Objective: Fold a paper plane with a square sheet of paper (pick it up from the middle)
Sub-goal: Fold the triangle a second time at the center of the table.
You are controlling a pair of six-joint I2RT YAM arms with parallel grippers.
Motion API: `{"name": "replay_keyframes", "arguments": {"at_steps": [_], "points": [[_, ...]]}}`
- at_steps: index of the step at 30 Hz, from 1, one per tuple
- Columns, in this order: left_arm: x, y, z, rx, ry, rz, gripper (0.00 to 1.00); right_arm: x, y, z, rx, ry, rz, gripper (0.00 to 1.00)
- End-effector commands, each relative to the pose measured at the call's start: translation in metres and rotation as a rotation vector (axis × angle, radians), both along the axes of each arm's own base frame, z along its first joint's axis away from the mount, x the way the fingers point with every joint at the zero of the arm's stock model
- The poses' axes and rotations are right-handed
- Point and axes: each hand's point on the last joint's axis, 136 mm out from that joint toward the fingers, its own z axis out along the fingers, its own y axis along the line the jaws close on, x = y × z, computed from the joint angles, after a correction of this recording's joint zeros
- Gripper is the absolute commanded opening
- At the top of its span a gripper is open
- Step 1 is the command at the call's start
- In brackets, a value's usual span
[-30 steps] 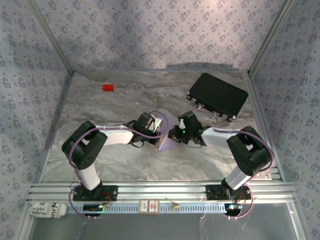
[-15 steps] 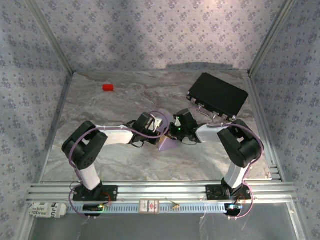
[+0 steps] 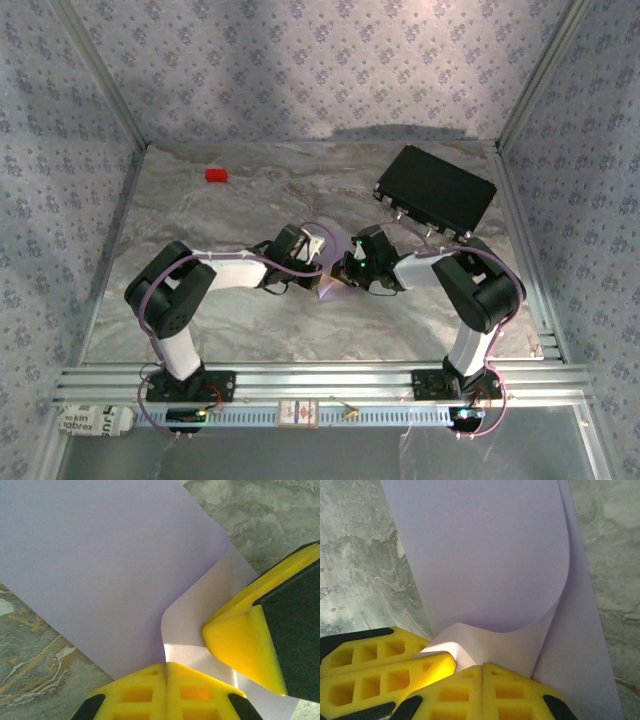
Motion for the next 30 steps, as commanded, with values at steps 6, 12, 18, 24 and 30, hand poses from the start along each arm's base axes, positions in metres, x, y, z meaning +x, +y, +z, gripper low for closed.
{"name": "replay_keyframes", "arguments": {"at_steps": [6, 12, 18, 24, 30], "points": [[-0.009, 0.008, -0.019, 0.054, 0.055, -0.02, 0.04, 0.022, -0.005, 0.024, -0.001, -0.05, -0.01, 0.0], [-0.009, 0.008, -0.018, 0.054, 0.054, -0.02, 0.04, 0.022, -0.017, -0.003, -0.043, 0.0, -0.045, 0.0], [-0.01, 0.008, -0.02, 0.059, 0.059, -0.023, 0.04, 0.018, -0.03, -0.021, -0.08, 0.041, -0.089, 0.0], [-0.012, 0.009, -0.022, 0.064, 0.066, -0.027, 0.04, 0.031, -0.021, 0.013, -0.022, -0.022, -0.057, 0.0], [-0.012, 0.009, -0.021, 0.063, 0.067, -0.029, 0.04, 0.041, -0.027, 0.013, -0.015, -0.027, -0.073, 0.0]]}}
